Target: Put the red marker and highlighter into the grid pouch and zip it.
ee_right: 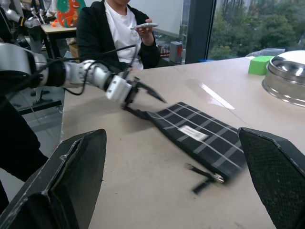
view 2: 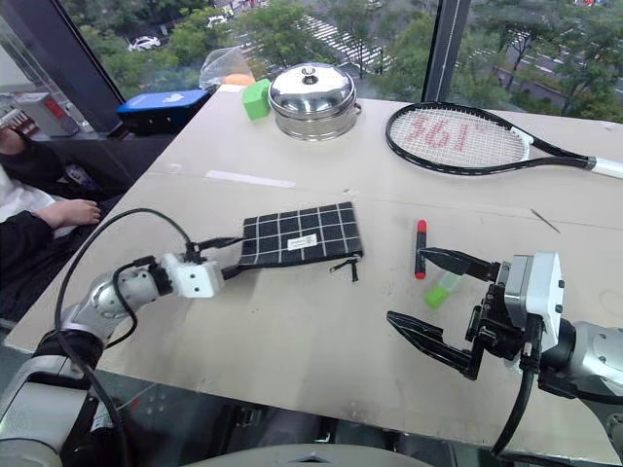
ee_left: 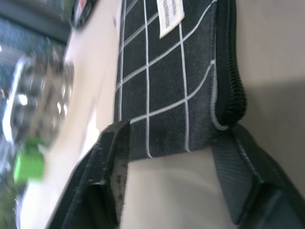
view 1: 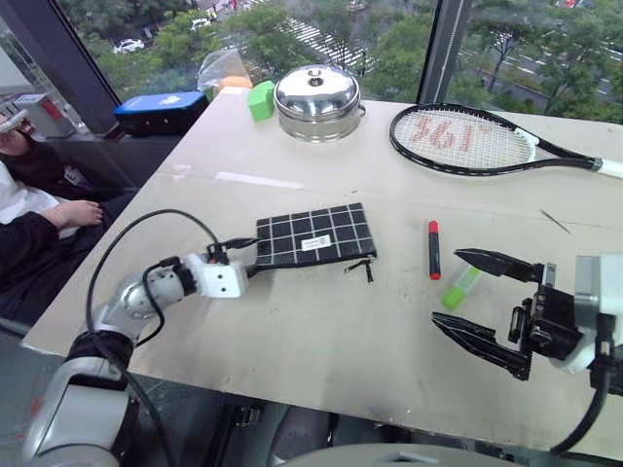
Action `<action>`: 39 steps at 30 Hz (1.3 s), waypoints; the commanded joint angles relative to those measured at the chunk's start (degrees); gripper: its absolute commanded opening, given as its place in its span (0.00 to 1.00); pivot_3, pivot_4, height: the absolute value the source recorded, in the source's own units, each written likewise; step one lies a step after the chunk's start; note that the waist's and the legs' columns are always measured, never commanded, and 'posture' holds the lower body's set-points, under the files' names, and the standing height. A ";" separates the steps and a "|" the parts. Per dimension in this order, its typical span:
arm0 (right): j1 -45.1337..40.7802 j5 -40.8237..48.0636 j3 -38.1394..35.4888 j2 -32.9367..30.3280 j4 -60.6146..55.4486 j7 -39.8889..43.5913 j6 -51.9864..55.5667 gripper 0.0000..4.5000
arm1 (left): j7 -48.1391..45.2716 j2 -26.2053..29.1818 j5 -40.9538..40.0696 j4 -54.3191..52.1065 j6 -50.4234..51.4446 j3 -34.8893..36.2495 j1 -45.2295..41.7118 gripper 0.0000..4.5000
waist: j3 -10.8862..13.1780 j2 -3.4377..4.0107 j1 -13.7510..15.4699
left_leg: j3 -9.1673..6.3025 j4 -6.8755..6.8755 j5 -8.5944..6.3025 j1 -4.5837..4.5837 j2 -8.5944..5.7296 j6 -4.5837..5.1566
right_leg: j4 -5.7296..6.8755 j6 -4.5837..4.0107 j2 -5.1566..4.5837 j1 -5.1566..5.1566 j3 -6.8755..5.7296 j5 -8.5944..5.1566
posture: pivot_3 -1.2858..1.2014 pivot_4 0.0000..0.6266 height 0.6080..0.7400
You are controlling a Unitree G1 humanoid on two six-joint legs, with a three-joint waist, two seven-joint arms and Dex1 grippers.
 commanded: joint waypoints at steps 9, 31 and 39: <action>5.75 -2.72 -2.00 2.49 -4.87 -1.45 -3.29 1.00 | 12.87 -4.93 12.11 6.65 0.28 -8.89 -8.93 0.53 | 0.06 -0.32 -0.36 | -0.03 0.08 -0.10 -0.14 -0.08 0.17 | 0.03 0.15 0.03 0.01 -0.04 -0.09 | 0.52 0.24 1.00; 16.81 -12.72 -4.89 2.57 -5.07 4.97 -9.06 1.00 | -9.50 -9.79 0.29 18.41 -7.62 -11.86 -19.03 0.53 | 0.03 -0.51 -0.23 | 0.05 0.80 -0.42 -0.38 -0.32 0.69 | 0.03 0.42 -0.25 0.08 0.08 -0.18 | 0.52 0.24 1.00; 15.01 -10.13 -7.22 2.75 -1.56 7.42 -9.53 1.00 | -12.00 -10.95 -0.80 19.01 -3.66 -12.00 -19.95 0.53 | 0.08 -0.61 -1.76 | 0.06 0.79 -0.43 -0.31 -0.29 0.69 | 0.22 0.34 -0.20 0.10 0.09 -0.13 | 0.52 0.24 1.00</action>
